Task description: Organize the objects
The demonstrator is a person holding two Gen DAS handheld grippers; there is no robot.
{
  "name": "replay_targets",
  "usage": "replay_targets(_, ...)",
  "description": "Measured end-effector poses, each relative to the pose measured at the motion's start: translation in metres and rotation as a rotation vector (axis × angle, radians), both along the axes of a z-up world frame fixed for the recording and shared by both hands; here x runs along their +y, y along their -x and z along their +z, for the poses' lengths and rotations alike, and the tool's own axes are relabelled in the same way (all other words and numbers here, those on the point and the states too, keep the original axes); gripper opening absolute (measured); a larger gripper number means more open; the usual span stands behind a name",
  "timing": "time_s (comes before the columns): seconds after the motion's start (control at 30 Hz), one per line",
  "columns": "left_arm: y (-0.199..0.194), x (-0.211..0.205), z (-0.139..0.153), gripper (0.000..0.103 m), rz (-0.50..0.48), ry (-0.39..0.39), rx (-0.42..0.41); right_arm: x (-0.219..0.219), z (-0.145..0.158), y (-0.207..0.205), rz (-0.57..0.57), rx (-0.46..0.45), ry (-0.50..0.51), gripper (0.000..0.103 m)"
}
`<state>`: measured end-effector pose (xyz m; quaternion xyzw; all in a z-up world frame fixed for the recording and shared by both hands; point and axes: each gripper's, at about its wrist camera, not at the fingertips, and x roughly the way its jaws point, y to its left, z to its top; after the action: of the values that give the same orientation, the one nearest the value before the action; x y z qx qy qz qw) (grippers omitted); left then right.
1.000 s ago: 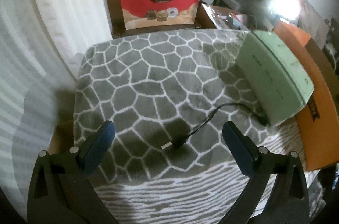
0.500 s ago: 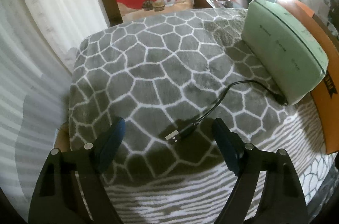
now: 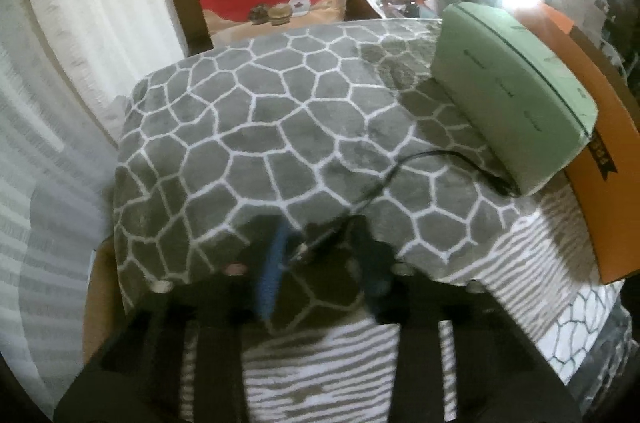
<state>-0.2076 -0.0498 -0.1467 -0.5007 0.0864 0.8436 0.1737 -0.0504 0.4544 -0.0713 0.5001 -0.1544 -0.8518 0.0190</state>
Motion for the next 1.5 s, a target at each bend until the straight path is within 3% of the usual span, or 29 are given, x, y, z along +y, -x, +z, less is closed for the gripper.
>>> replay_targets(0.1, -0.002, 0.003, 0.001, 0.023, -0.002, 0.012, -0.007, 0.001, 0.000, -0.001, 0.000, 0.000, 0.001, 0.009)
replay_targets(0.4, -0.013, -0.005, 0.037, 0.023, 0.016, -0.147, 0.010, 0.002, -0.001, -0.002, -0.001, -0.001, 0.002, 0.009)
replay_targets(0.93, -0.043, 0.012, 0.102, 0.023, -0.054, -0.258, 0.102, 0.000, 0.000, -0.001, -0.001, -0.002, -0.001, 0.009)
replay_targets(1.2, -0.065, 0.035, 0.145, 0.023, -0.125, -0.283, 0.174, 0.000, 0.000, -0.001, -0.002, -0.002, -0.002, 0.010)
replay_targets(1.5, -0.073, 0.079, 0.159, 0.023, -0.183, -0.298, 0.183, 0.000, 0.000, -0.001, -0.002, -0.002, -0.002, 0.010)
